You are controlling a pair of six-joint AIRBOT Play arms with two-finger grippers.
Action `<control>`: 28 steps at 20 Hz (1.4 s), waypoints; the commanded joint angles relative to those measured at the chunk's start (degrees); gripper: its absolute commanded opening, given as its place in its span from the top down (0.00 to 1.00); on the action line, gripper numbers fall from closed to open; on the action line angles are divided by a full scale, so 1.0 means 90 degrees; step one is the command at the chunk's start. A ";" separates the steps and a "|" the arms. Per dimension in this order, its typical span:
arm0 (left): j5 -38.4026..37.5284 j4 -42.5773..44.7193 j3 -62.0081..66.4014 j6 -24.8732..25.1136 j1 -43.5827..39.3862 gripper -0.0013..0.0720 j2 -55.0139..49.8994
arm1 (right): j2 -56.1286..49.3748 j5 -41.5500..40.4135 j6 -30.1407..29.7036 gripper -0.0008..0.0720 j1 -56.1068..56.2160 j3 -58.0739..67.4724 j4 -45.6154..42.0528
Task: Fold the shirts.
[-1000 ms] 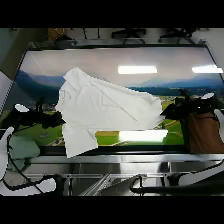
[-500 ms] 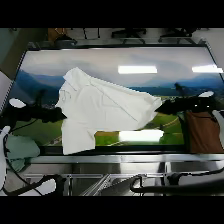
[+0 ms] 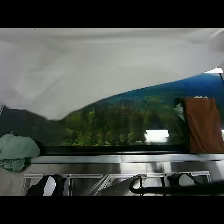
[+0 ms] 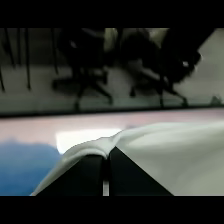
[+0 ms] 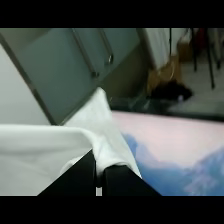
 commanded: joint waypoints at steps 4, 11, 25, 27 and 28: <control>0.0240 0.1936 0.2171 -0.0585 -0.1047 0.96 0.0007 | 0.0549 -0.0590 0.0189 0.96 -0.0248 0.1304 0.0007; 0.0731 0.5105 -0.0277 -0.0750 -0.4070 0.96 0.0007 | 0.0053 0.0102 -0.0131 0.96 -0.0095 0.0061 -0.0223; 0.0690 0.3910 -0.0170 -0.0704 -0.2851 0.96 -0.6275 | -0.5445 -0.1433 -0.0950 0.96 0.1982 -0.1826 -0.0925; 0.0369 0.3971 0.0284 -0.0857 -0.2832 0.96 -0.6479 | -0.5578 -0.1336 -0.0748 0.96 0.1982 -0.1338 -0.1003; 0.0153 0.4255 0.0398 -0.1025 -0.2827 0.96 -0.6482 | -0.5566 -0.1236 -0.0595 0.96 0.1979 -0.1120 -0.1234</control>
